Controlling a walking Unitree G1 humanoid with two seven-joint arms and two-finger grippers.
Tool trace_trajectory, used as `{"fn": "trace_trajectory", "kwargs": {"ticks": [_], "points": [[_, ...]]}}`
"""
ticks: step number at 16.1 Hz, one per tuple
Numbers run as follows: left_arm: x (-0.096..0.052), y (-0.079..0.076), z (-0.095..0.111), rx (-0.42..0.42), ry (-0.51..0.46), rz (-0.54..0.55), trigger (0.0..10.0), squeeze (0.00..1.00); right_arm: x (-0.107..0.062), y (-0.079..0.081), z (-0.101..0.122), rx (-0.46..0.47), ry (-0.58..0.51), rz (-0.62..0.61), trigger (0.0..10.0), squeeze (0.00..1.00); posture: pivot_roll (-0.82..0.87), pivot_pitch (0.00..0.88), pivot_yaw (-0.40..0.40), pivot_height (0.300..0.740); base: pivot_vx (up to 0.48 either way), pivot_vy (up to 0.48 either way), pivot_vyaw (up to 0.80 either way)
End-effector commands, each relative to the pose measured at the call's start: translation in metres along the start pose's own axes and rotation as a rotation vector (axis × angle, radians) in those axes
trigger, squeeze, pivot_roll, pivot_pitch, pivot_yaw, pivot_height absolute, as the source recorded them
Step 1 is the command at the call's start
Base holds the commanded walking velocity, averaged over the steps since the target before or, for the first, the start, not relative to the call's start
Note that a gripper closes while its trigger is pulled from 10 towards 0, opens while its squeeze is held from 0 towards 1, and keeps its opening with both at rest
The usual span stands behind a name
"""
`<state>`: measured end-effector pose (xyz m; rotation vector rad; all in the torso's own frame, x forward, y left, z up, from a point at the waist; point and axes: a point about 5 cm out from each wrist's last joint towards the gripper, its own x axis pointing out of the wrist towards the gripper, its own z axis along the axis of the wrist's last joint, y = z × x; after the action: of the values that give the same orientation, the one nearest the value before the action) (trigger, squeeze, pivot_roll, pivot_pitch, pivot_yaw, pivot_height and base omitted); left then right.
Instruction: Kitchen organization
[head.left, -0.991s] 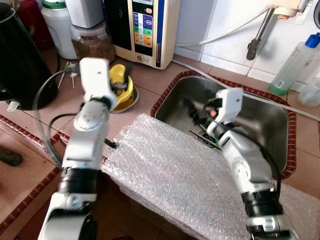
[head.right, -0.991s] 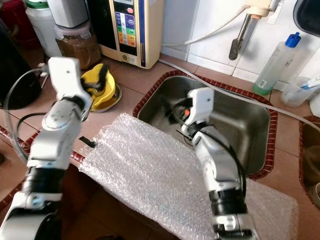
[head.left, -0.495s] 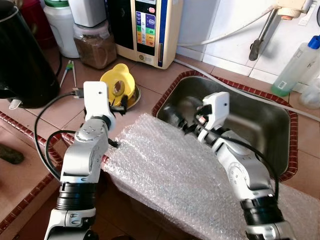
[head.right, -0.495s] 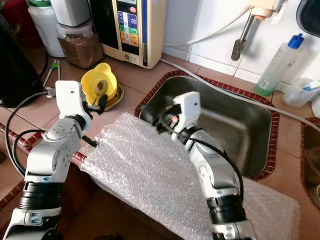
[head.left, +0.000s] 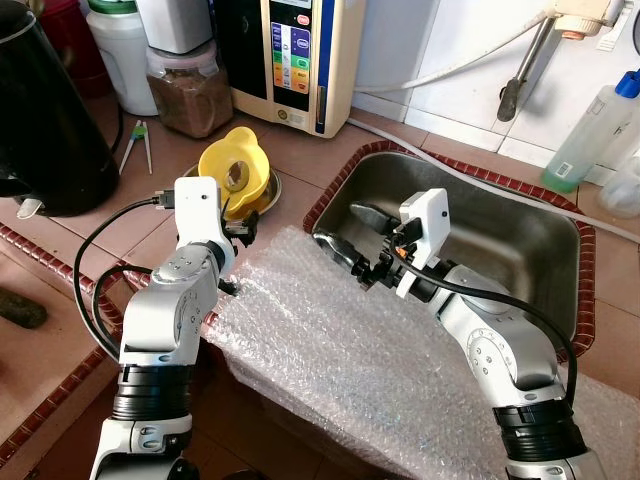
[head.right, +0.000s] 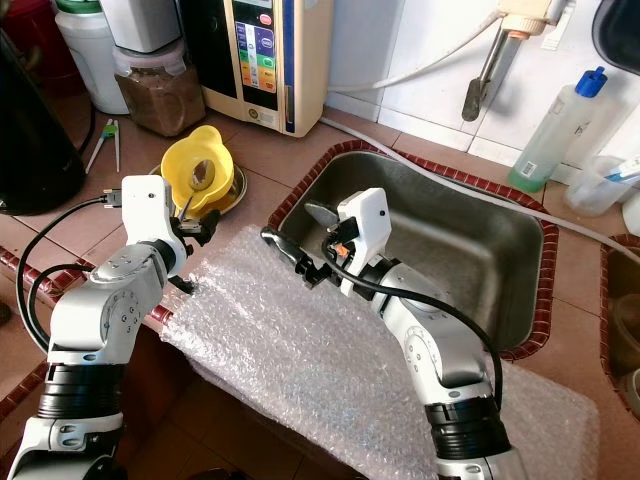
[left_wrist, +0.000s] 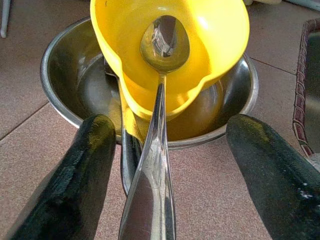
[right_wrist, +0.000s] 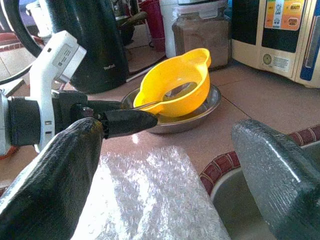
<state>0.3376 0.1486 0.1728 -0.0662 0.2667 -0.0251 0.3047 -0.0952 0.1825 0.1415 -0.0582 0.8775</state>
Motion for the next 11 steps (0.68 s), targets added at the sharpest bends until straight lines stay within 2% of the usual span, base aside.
{"fn": "trace_trajectory", "kwargs": {"ticks": [1, 11], "points": [[0.0012, -0.0006, 0.0034, -0.002, 0.005, -0.006, 0.0, 0.00, -0.0016, 0.0043, 0.0013, -0.020, 0.003, 0.014, 10.0, 0.00, 0.00, 0.093, -0.038, 0.740, 0.000, 0.000, 0.00], [0.0011, 0.0028, 0.0053, 0.005, 0.014, -0.025, 0.0, 0.00, -0.0002, 0.0055, -0.0017, -0.026, 0.023, 0.028, 10.0, 0.00, 0.01, 0.095, -0.043, 0.740, 0.000, 0.000, 0.00]]}}
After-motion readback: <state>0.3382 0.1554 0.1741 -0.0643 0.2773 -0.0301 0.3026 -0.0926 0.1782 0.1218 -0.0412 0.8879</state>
